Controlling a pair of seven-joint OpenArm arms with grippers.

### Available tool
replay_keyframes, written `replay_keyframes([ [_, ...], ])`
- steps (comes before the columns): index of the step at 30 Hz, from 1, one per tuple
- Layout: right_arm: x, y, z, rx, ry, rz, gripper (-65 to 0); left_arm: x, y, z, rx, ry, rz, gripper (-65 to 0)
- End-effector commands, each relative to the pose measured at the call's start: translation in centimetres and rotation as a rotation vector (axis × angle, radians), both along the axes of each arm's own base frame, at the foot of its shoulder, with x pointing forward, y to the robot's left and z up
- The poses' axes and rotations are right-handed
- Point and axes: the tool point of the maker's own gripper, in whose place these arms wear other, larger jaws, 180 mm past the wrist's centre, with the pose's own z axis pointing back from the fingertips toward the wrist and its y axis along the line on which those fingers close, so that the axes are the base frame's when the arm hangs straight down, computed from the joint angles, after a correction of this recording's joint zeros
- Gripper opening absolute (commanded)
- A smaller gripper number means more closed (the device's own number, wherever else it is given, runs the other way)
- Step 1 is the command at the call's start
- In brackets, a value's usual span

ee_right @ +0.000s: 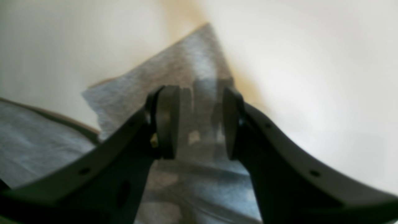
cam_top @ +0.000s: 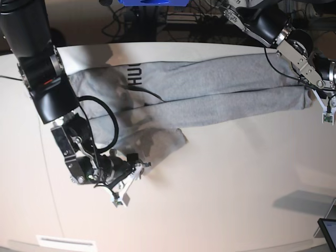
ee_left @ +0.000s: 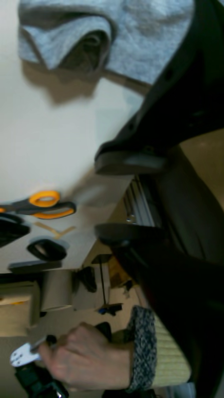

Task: Fold the T-shirt properly
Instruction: 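Release the hem and move the right gripper along the shirt's folded edge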

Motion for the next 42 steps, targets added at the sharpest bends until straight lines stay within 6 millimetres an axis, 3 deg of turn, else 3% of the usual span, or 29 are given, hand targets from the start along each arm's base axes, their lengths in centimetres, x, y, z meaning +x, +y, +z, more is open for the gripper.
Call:
replay_keyframes([
  [1,1.7,-0.2,1.7,0.002,-0.046,-0.011,-37.4,0.1,0.6,1.4,0.041,-0.019,0.007,-39.6],
  [5,2.4,0.6,1.8,0.030,-0.098,0.008,-22.2,0.1,0.6,1.4,0.040,-0.016,0.007,-39.6],
  [14,2.9,0.0,0.4,0.029,-0.101,-0.032,-23.1,0.0,0.6,1.3,0.041,-0.012,0.004,-39.6],
  [20,1.8,0.0,-3.1,-0.050,-0.087,0.002,-22.9,0.0,0.6,1.3,0.041,-0.012,0.003,-39.6],
  [22,1.3,0.9,-3.7,-0.047,-0.077,0.016,-23.1,0.1,0.5,1.3,0.040,-0.011,0.000,-39.6],
  [31,0.7,2.6,-3.8,-0.028,-0.064,0.037,-24.1,0.2,0.5,1.2,0.040,-0.009,-0.001,-39.6],
  [34,0.4,2.6,-4.3,-0.028,-0.054,0.036,-33.8,0.1,0.5,0.4,0.021,0.007,-0.001,-39.6],
  [39,0.3,2.4,-4.4,-0.029,-0.049,0.029,-62.5,0.2,0.5,-0.6,-0.001,0.022,-0.002,-39.6],
  [42,0.3,2.1,-4.5,-0.032,-0.049,0.026,-64.4,0.3,0.5,-0.5,-0.001,0.019,-0.002,-39.6],
])
